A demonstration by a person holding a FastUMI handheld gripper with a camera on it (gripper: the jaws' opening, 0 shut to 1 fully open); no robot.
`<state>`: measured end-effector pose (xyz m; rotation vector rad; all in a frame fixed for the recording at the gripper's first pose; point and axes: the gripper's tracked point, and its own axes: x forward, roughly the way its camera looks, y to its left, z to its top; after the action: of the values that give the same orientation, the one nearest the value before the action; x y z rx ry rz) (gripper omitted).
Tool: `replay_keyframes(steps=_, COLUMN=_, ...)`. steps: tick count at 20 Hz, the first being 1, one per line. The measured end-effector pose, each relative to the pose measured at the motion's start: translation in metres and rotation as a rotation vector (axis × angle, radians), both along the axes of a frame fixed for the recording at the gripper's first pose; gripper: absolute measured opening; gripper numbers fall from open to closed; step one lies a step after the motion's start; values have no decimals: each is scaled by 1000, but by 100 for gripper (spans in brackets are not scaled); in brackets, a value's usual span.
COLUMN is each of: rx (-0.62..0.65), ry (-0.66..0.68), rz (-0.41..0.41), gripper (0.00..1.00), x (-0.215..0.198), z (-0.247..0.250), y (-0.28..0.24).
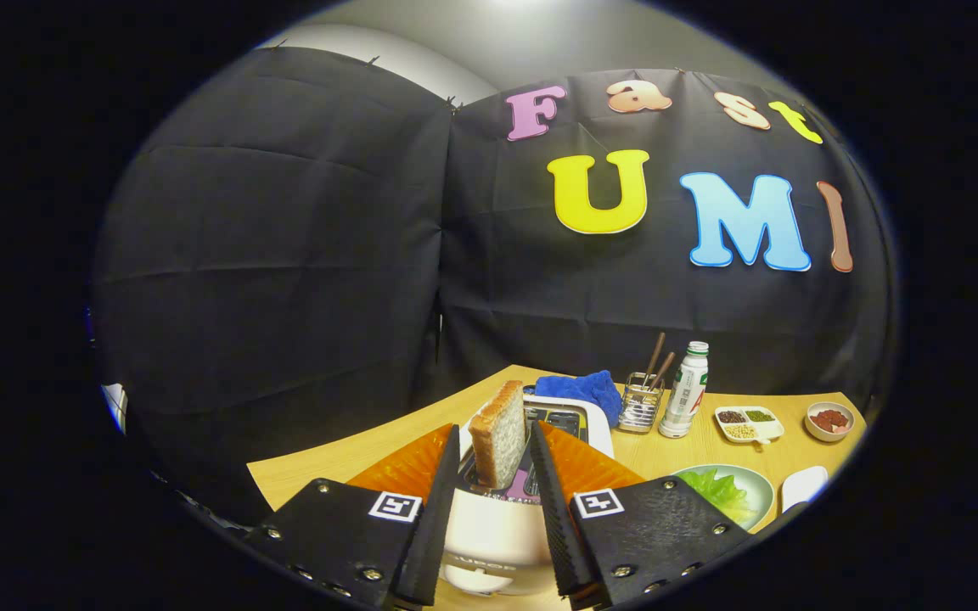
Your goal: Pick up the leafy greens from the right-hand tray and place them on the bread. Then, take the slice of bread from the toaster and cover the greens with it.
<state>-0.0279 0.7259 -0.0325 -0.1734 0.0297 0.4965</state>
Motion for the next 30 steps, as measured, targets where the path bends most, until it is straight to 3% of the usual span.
replay_keyframes(steps=7, rx=-50, ry=4, rz=-96, gripper=51, x=24, z=-9, y=9)
replay_keyframes(steps=8, rx=-57, ry=17, rz=-103, gripper=37, x=26, z=-12, y=9)
replay_keyframes(steps=10, rx=-45, ry=30, rz=-105, gripper=17, x=28, z=-14, y=12)
replay_keyframes(steps=12, rx=-14, ry=58, rz=-105, gripper=9, x=24, z=-7, y=13)
replay_keyframes(steps=15, rx=26, ry=83, rz=-82, gripper=8, x=29, z=-6, y=11)
replay_keyframes(steps=30, rx=96, ry=-49, rz=-28, gripper=8, x=17, z=105, y=-23)
